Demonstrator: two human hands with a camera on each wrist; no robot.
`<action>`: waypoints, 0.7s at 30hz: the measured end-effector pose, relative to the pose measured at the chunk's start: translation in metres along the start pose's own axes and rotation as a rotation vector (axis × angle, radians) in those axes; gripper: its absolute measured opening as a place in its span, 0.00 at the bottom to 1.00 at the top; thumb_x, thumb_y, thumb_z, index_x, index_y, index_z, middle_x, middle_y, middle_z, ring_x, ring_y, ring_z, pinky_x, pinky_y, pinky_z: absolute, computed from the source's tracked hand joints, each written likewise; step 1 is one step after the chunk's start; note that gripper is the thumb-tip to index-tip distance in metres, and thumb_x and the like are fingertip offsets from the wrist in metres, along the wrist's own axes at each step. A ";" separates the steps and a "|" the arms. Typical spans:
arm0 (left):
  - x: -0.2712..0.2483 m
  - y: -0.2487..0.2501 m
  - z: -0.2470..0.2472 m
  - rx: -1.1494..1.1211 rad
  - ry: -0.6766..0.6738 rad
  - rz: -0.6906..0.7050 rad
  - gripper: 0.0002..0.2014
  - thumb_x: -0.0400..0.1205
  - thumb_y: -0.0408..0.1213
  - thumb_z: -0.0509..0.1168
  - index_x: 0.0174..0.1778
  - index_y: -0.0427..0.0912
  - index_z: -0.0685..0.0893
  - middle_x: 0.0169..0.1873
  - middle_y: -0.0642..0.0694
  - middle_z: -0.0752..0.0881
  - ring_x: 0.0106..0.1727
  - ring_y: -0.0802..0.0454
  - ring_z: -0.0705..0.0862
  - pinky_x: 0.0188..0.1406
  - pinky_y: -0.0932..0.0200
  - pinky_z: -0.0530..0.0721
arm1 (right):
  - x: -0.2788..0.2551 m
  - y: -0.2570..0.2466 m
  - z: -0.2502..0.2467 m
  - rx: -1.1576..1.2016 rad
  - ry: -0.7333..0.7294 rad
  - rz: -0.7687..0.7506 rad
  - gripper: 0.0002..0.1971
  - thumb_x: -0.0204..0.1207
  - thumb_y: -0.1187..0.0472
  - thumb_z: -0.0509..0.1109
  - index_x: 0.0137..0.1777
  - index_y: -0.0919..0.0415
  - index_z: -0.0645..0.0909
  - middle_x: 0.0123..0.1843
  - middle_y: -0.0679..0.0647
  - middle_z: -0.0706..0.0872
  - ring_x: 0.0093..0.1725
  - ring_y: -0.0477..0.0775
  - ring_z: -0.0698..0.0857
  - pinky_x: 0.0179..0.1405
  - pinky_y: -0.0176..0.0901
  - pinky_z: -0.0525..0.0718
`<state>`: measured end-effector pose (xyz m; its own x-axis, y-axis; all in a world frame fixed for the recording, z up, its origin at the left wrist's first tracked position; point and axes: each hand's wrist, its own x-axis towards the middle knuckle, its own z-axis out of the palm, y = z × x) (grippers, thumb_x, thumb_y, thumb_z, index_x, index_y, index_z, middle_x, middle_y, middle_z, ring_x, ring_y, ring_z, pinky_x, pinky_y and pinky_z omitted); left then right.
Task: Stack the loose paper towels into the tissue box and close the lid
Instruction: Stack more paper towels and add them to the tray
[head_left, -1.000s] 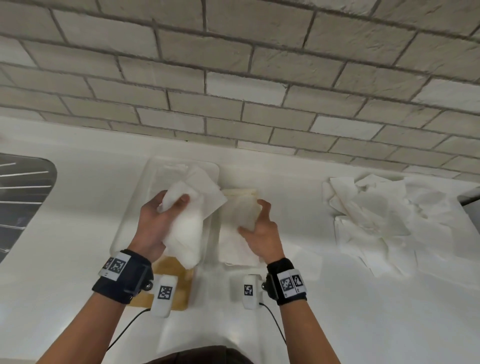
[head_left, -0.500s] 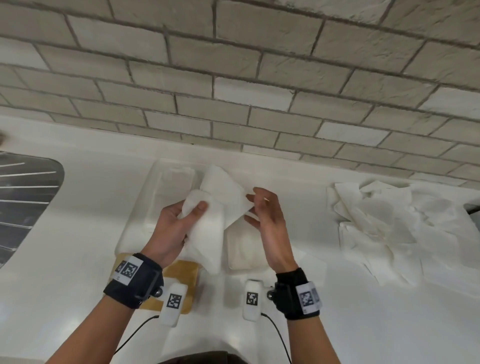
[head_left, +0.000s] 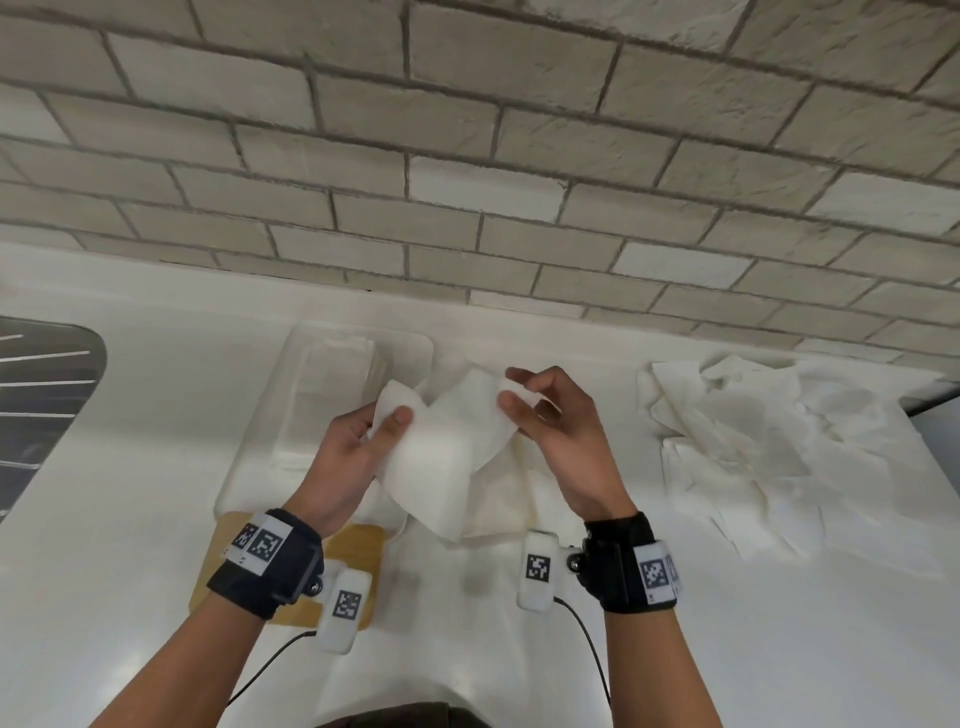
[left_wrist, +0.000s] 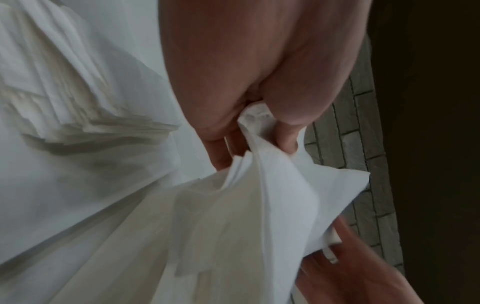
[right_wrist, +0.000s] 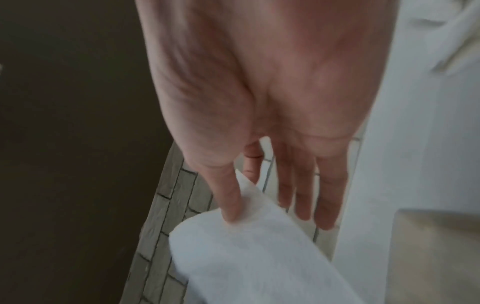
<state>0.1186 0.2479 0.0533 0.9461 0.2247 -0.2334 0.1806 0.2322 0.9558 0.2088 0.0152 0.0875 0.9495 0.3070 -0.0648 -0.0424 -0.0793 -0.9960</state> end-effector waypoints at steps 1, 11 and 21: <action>0.000 0.000 0.003 0.004 -0.017 -0.002 0.17 0.90 0.45 0.67 0.68 0.37 0.90 0.64 0.38 0.93 0.67 0.37 0.91 0.75 0.29 0.84 | 0.003 0.002 0.001 0.035 -0.035 0.036 0.10 0.83 0.59 0.81 0.48 0.59 0.81 0.75 0.46 0.89 0.57 0.48 0.91 0.69 0.56 0.89; -0.001 -0.002 0.001 0.044 -0.041 -0.021 0.18 0.90 0.46 0.67 0.65 0.37 0.92 0.61 0.37 0.94 0.66 0.36 0.92 0.73 0.30 0.86 | 0.009 0.003 0.012 0.262 0.156 -0.012 0.16 0.80 0.59 0.85 0.49 0.66 0.80 0.34 0.73 0.70 0.40 0.63 0.71 0.46 0.60 0.72; 0.021 0.001 -0.032 0.602 0.219 0.342 0.27 0.88 0.19 0.60 0.55 0.60 0.92 0.60 0.52 0.91 0.39 0.62 0.85 0.42 0.77 0.76 | 0.007 -0.049 -0.018 -0.100 0.000 -0.188 0.09 0.80 0.58 0.85 0.59 0.50 0.93 0.34 0.56 0.64 0.35 0.57 0.64 0.37 0.44 0.65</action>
<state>0.1296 0.2834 0.0436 0.9120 0.3904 0.1259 0.0607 -0.4320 0.8998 0.2232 0.0041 0.1365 0.9377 0.3252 0.1220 0.1671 -0.1145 -0.9793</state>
